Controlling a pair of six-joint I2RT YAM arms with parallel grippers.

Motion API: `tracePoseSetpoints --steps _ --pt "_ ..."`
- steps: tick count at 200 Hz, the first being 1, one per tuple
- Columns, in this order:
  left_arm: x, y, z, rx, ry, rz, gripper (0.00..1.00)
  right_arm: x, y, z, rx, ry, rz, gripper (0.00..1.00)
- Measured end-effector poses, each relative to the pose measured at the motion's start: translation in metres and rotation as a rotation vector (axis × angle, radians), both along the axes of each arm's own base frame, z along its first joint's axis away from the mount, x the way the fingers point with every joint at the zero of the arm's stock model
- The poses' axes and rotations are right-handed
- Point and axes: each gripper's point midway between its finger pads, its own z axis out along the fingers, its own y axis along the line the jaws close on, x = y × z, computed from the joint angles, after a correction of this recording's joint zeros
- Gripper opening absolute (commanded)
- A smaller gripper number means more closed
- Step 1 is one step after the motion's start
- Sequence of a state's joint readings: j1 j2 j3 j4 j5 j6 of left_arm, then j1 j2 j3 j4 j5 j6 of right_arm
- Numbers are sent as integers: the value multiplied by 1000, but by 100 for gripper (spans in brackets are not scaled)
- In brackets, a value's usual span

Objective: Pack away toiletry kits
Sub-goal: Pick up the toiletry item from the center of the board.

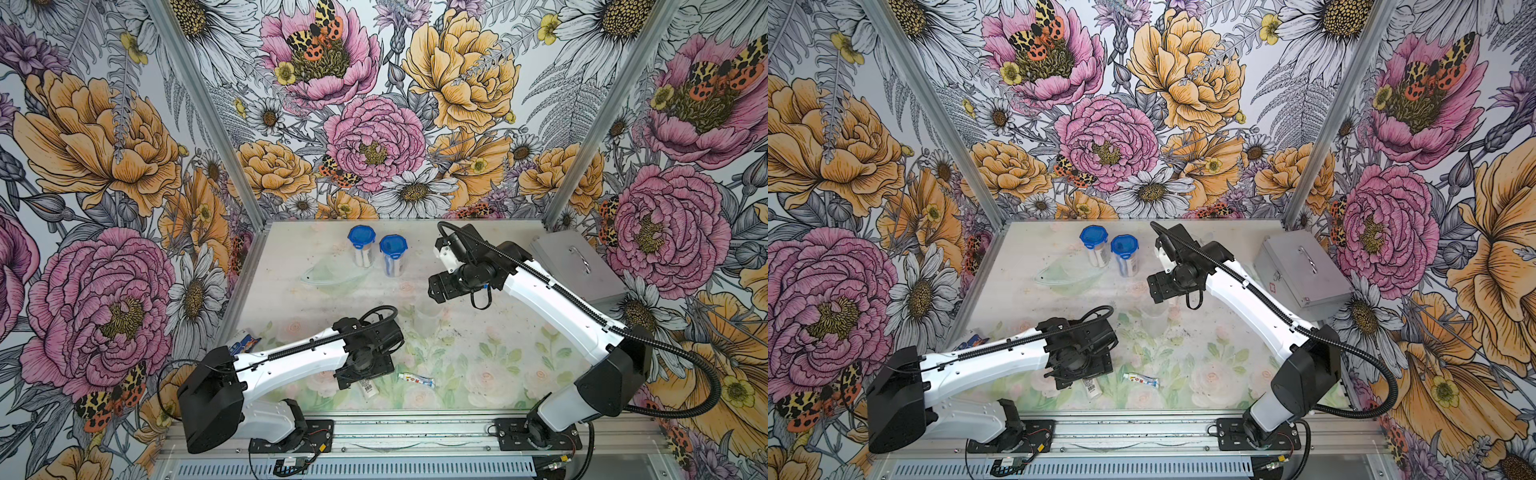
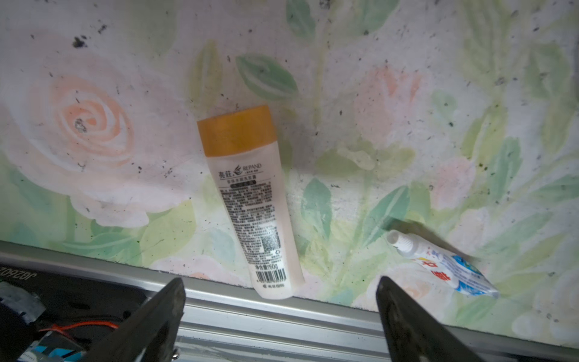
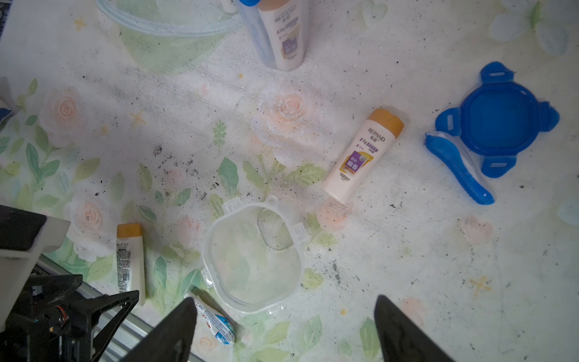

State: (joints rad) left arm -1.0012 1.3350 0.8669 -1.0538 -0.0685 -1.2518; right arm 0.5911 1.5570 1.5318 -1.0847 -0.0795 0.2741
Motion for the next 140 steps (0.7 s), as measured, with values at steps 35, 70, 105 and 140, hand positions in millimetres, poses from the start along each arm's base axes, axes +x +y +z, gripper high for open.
tracePoseSetpoints --steps 35,70,105,140 --pt "5 -3 -14 -4 -5 24 87 2 -2 2 17 3 -6 89" --pt "6 -5 -30 -10 -7 42 79 2 -5 1 38 20 -13 90" --pt "4 -5 -42 -5 -4 55 73 3 -7 1 48 27 -20 90" --pt "6 -8 -47 -20 -13 59 67 4 -8 1 60 34 -25 90"
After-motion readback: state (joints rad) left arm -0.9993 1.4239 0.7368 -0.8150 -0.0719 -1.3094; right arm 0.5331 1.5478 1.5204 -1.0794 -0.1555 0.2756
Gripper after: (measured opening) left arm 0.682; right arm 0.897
